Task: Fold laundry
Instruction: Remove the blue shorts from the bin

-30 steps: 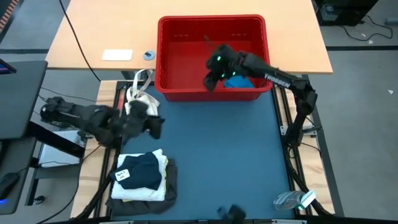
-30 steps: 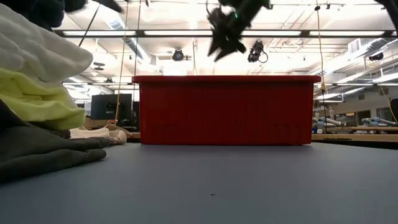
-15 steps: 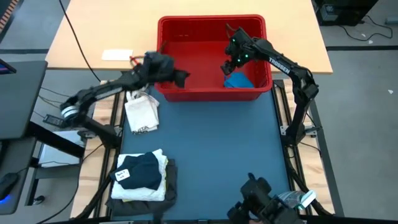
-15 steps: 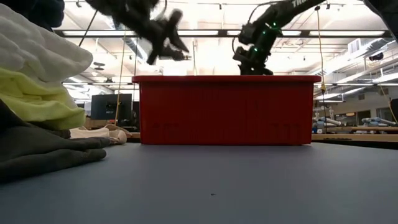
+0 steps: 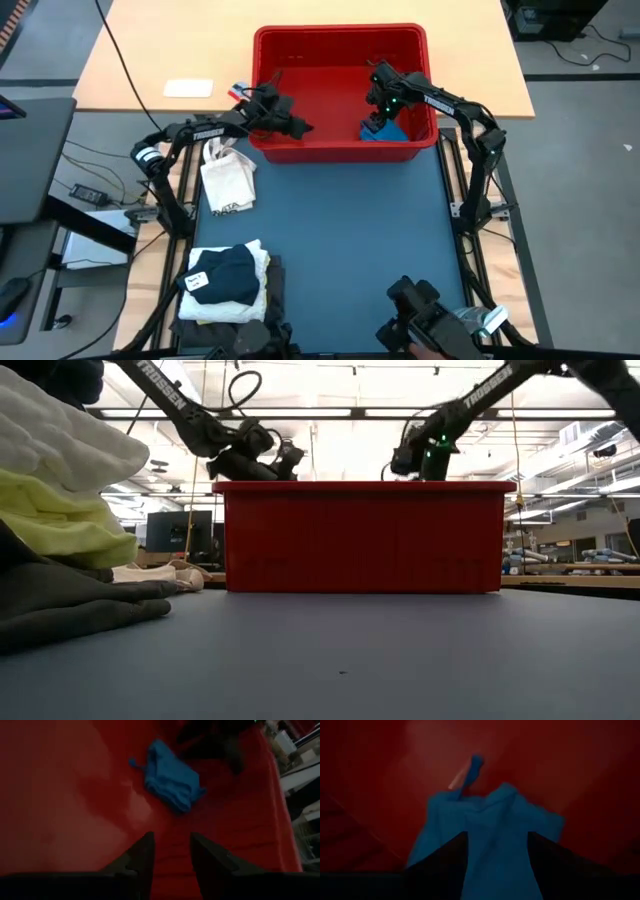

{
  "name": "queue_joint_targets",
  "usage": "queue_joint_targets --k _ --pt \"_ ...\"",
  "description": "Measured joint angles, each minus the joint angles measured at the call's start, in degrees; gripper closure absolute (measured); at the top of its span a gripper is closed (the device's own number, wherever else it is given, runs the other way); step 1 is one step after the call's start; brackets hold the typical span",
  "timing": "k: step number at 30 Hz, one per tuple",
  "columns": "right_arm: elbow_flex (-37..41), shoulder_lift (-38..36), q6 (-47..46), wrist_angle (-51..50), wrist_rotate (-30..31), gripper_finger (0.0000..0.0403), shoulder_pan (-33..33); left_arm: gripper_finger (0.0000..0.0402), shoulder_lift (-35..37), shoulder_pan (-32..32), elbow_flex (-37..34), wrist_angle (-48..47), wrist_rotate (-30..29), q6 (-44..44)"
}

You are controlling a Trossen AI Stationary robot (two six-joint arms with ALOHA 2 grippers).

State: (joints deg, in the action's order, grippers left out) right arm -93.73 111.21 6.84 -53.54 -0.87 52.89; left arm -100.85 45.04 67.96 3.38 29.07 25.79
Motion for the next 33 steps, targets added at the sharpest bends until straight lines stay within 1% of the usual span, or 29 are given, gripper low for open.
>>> queue_joint_targets --k 2,7,10,11,13,15,16,17,18,19,21,23,25,27,30,33 --pt "0.0 2.2 2.18 0.42 -0.69 0.0185 0.31 0.0274 -0.29 0.5 0.04 2.35 -0.03 -0.06" --pt "0.0 8.24 5.26 1.09 -1.43 0.016 0.56 0.0274 -0.29 1.68 0.04 4.02 -0.03 -0.07" --pt "-0.22 10.25 5.34 1.39 0.6 0.0165 0.56 0.0274 -0.28 2.24 0.04 4.07 -0.03 -0.05" --pt "-0.28 10.56 5.3 1.42 1.45 0.0174 0.55 0.0274 -0.27 2.48 0.04 4.11 -0.03 -0.05" --pt "-0.32 10.94 5.42 1.89 2.64 0.0213 0.49 0.0274 -0.27 2.68 0.04 4.15 -0.05 -0.05" --pt "-0.2 10.63 5.49 2.82 2.75 0.0277 0.76 0.0274 -0.27 3.01 0.04 4.67 -0.03 -0.03" --pt "-0.09 10.25 5.76 3.41 2.49 0.0318 0.88 0.0274 -0.27 3.1 0.04 5.29 -0.03 0.02" --pt "0.05 9.54 6.25 4.2 1.76 0.0357 1.07 0.0274 -0.27 3.25 0.04 6.03 0.05 0.07" --pt "0.11 8.7 6.69 5.4 0.84 0.0377 1.24 0.0274 -0.27 3.41 0.19 6.58 0.35 0.1" --pt "-0.03 7.62 6.15 6.39 0.7 0.0383 1.35 0.0274 -0.27 3.61 0.72 6.46 0.71 0.07" --pt "-1.82 4.94 4.09 6.27 0.43 0.0385 1.54 0.0274 -0.27 3.94 2.33 6.5 1.82 -0.22" --pt "-3.91 1.73 3.57 6.6 -0.88 0.0392 1.84 0.0274 -0.27 4.09 4.75 6.57 4.25 -2.18" --pt "-5.93 -1.71 3.54 6.58 -2.76 0.0393 2.06 0.0274 -0.02 3.92 7.7 6.46 8.37 -6.22" --pt "-7.91 -5.18 3.11 6.5 -5.13 0.0393 2.16 0.0274 0.69 2.71 10.88 6.17 9.88 -10.22" --pt "-10.01 -10.9 1.4 6.33 -10.33 0.0393 2.01 0.0274 1.97 0.47 15.11 4.45 10.45 -14.17" --pt "-10.19 -16.78 -0.6 5.85 -17.18 0.0393 1.57 0.0274 2.18 -2.36 19.21 0.96 10.18 -15.49"
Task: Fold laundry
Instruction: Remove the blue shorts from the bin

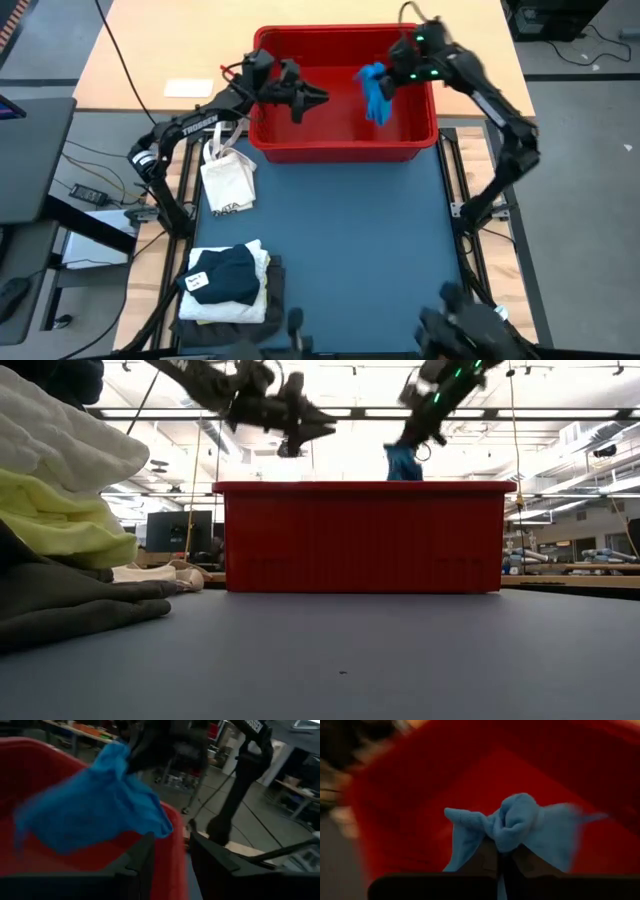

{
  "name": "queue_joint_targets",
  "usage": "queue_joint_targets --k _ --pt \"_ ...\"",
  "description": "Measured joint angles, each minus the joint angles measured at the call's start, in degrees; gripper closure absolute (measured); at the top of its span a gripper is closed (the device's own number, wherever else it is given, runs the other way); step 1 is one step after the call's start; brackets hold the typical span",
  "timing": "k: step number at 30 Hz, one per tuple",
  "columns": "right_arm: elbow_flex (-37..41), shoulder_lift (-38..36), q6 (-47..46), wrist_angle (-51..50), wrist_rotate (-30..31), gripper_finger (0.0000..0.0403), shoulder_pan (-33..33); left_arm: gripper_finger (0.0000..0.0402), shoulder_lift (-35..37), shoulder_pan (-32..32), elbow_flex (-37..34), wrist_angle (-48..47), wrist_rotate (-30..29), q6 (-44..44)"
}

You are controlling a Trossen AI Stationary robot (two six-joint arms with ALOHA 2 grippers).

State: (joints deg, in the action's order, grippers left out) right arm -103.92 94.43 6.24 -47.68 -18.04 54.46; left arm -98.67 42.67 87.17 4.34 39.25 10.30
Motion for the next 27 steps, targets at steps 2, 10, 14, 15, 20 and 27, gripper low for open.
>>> queue_joint_targets --k 2,10,14,15,20,27 --pt "0.0 -3.88 -1.71 -1.18 -3.4 0.0393 -0.68 0.0274 0.06 -2.34 2.47 -2.81 -0.33 -0.1" --pt "0.16 -15.85 -2.81 -19.24 -17.65 0.0393 -7.22 0.0274 0.26 -15.78 9.48 -17.71 -11.68 -3.12" --pt "4.08 -20.24 -0.22 -31.18 -15.48 0.0393 -15.07 0.0274 0.25 -23.42 13.76 -23.4 -20.23 -2.8" --pt "5.67 -21.37 -0.31 -32.02 -14.21 0.0393 -17.46 0.0274 0.24 -25.41 15.05 -24.46 -22.36 -2.29" --pt "15.23 -27.71 -6.57 -27.49 -11.56 0.0393 -31.05 0.0274 0.26 -35.81 19.96 -29.13 -34.34 -1.7" --pt "34.18 -31.23 -20.65 -7.66 -7.02 0.0393 -48.18 0.0274 0.24 -45.64 21.03 -37.65 -47.56 8.53"
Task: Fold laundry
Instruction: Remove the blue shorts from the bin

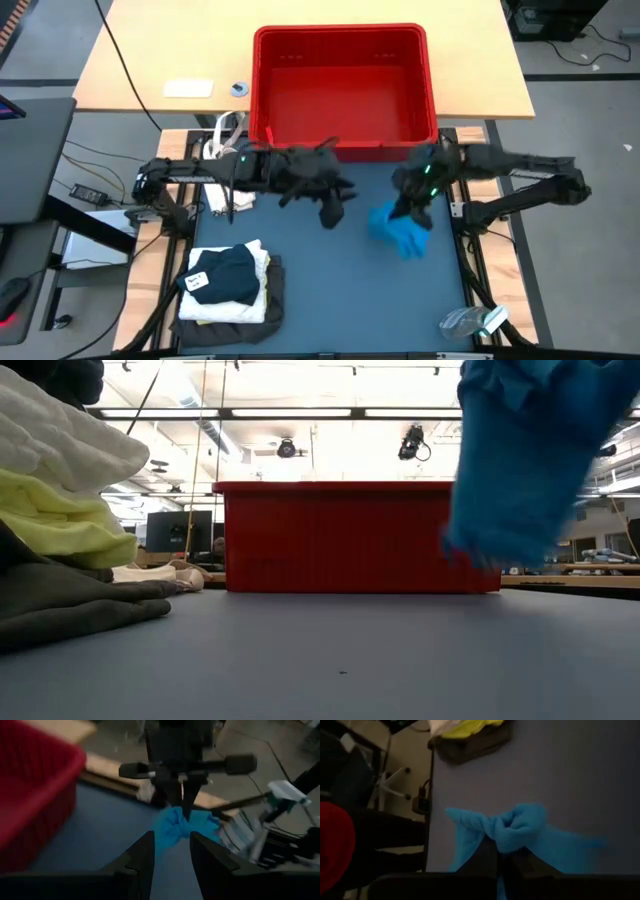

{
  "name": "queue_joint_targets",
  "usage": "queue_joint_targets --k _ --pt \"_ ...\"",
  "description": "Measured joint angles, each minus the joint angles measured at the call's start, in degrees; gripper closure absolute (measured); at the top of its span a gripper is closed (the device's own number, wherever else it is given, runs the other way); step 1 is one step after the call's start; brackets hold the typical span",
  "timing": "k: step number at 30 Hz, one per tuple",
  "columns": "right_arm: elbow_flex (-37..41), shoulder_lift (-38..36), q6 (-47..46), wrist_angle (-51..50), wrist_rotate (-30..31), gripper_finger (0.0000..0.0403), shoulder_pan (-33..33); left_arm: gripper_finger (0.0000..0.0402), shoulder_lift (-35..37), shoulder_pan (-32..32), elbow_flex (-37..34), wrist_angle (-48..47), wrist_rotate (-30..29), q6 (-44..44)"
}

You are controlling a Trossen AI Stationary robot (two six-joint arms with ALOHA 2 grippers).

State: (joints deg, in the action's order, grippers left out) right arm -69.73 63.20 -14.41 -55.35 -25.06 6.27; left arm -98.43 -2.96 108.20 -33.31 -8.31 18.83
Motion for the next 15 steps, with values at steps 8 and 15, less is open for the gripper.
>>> queue_joint_targets --k 8,15 --pt "14.61 5.8 -4.34 17.01 15.38 0.0392 -9.21 0.0274 -0.02 -5.41 0.0 -11.37 -5.88 12.49" --pt "9.04 7.82 -3.46 13.33 24.83 0.0392 -10.3 0.0274 -0.02 -4.88 0.0 -10.89 -6.04 13.35"
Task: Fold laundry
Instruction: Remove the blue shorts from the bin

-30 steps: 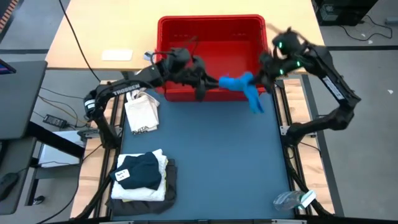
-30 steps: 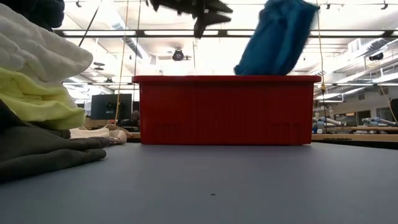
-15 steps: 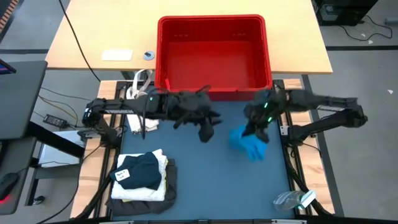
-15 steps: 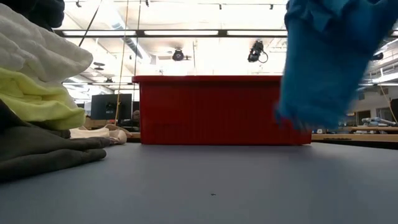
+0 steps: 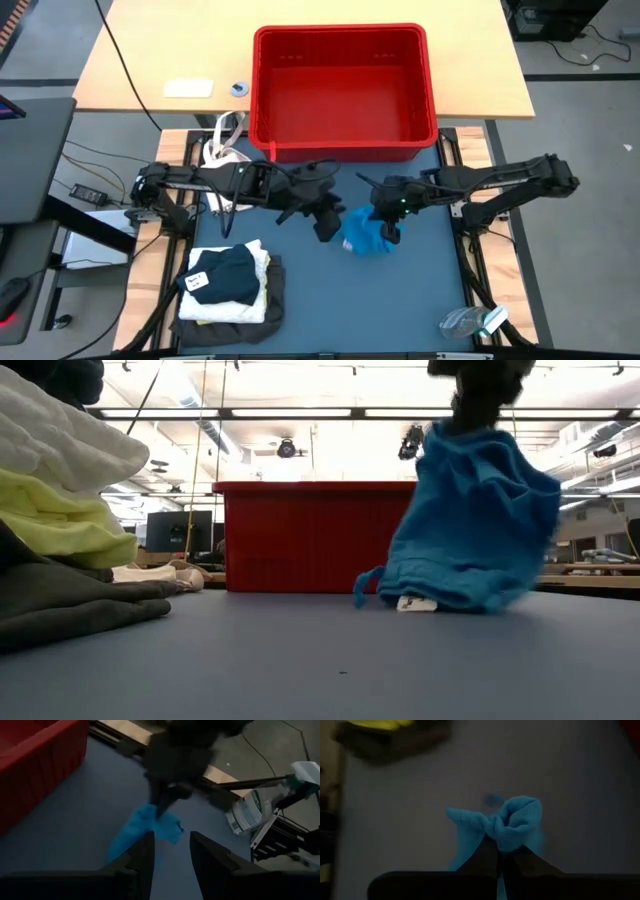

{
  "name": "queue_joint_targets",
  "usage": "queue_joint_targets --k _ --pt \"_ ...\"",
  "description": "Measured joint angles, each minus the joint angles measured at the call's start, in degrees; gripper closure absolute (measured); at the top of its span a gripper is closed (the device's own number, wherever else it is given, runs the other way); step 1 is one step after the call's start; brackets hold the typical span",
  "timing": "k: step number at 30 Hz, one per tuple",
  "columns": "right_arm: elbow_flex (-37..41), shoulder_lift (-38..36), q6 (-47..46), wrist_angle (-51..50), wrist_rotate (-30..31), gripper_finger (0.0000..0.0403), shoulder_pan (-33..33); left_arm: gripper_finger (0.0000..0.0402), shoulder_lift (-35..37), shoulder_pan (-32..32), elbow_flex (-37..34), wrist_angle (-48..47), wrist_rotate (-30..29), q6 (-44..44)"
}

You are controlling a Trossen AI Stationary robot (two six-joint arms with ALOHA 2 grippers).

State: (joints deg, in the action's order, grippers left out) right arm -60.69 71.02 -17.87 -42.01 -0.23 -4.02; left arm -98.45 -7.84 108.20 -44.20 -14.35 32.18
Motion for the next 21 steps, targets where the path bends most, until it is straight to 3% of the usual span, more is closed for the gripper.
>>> queue_joint_targets --k 5,10,15,19,21 --pt "-3.07 0.23 -1.74 1.98 -3.19 0.0392 -2.4 0.0274 -0.01 0.7 0.0 -1.41 -0.04 0.75" --pt "-0.58 6.17 -5.73 8.26 -9.96 0.0382 -5.59 0.0274 0.01 -0.31 -1.27 -5.48 -0.02 4.67" --pt "2.89 16.17 -11.15 22.35 -28.88 0.0343 -8.81 0.0274 -0.17 -1.42 -5.85 -9.24 0.9 9.85" --pt "2.96 21.61 -18.33 31.56 -45.75 0.0291 -8.9 0.0274 -0.11 -0.16 -10.29 -9.45 8.75 11.65" --pt "2.96 22.62 -21.22 34.55 -49.31 0.0264 -8.46 0.0274 -0.17 0.54 -11.96 -9.33 11.46 12.12"
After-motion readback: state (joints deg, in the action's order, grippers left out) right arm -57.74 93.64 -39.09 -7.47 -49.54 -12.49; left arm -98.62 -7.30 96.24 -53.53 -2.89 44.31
